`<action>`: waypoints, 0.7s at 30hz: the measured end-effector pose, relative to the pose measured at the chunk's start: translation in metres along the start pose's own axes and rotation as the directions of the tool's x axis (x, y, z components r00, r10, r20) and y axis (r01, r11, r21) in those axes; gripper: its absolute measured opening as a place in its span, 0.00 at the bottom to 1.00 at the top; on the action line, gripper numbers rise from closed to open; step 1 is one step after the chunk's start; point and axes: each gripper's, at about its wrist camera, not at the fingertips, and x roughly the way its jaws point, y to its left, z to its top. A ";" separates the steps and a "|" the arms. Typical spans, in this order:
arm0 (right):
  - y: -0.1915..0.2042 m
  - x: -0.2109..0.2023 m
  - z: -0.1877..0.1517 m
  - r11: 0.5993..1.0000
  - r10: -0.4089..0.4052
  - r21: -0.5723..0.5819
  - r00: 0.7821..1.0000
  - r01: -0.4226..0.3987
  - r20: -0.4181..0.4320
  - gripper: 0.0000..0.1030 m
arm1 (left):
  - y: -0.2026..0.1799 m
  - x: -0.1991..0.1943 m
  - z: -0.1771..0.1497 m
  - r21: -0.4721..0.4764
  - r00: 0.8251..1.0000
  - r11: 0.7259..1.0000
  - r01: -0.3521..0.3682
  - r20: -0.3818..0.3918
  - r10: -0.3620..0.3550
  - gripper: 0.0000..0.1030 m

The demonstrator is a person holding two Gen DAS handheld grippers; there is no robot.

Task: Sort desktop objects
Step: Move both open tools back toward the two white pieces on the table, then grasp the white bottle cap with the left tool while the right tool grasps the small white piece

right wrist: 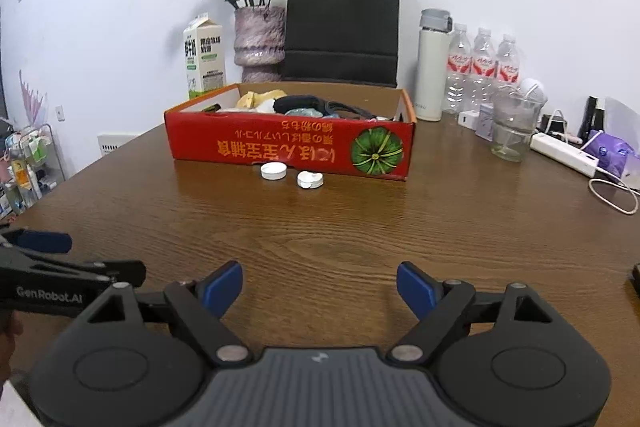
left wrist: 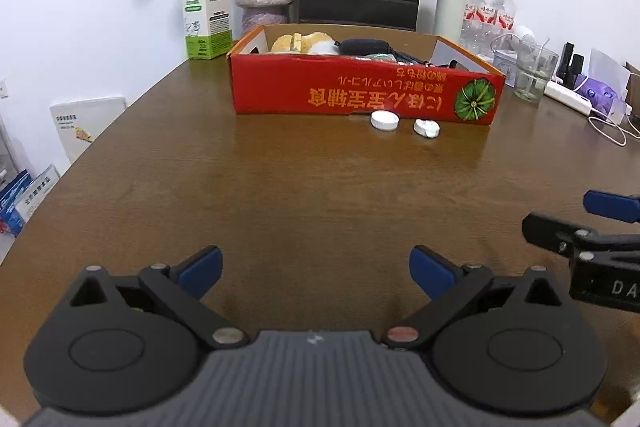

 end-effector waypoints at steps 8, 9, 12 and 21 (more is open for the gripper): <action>-0.005 0.077 0.042 0.998 0.056 -0.024 0.997 -0.057 -0.046 0.77 | 0.006 0.046 0.051 0.122 0.998 0.991 0.053 0.035 -0.057 0.99; -0.006 0.089 0.047 0.998 0.059 -0.021 0.996 -0.060 -0.060 0.74 | 0.008 0.051 0.056 0.135 0.997 0.990 0.051 0.042 -0.057 0.99; -0.007 0.120 0.062 0.997 0.073 -0.019 0.992 -0.075 -0.101 0.65 | 0.018 0.066 0.070 0.115 0.992 0.987 0.111 0.043 -0.116 0.99; -0.012 0.152 0.074 0.993 0.115 -0.007 0.988 -0.116 -0.106 0.35 | 0.001 0.117 0.093 0.105 0.973 0.967 0.231 -0.018 -0.230 0.80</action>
